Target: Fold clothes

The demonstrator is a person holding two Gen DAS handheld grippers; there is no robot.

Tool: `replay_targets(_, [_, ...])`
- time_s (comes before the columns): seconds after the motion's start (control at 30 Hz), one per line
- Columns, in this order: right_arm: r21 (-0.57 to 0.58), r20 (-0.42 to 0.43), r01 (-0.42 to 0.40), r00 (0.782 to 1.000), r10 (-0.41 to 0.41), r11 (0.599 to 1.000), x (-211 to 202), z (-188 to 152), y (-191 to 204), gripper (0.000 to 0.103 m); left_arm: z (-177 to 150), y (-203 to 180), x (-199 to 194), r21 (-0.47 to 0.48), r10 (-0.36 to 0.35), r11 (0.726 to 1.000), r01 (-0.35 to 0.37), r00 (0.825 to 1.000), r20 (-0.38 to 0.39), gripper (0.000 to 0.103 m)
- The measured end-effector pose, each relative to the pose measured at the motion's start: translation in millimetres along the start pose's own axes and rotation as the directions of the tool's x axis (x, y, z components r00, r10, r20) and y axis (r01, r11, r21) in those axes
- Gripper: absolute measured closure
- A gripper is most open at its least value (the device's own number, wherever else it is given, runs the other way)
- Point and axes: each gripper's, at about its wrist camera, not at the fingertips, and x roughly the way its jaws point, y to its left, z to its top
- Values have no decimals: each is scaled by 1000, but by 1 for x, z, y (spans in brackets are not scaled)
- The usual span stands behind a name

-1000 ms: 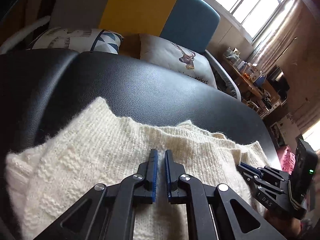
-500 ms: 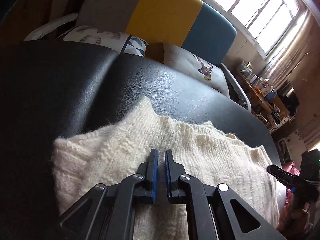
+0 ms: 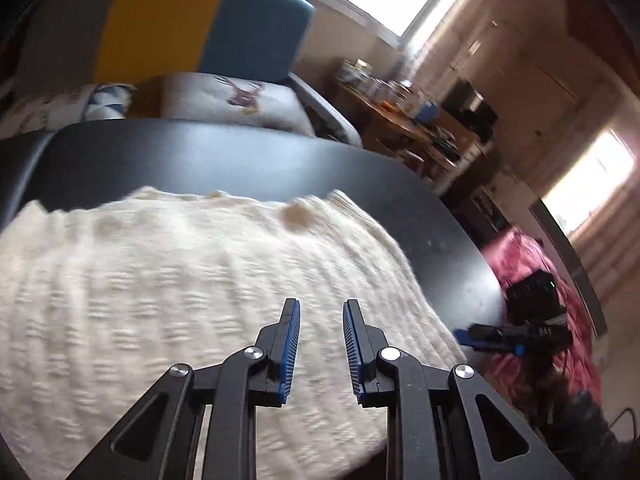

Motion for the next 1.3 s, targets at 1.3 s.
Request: replay_targets(1.3, [-378, 127, 492, 867, -482, 784, 58, 75, 67, 75, 15, -66, 85, 146, -17, 989, 37, 991, -135, 52])
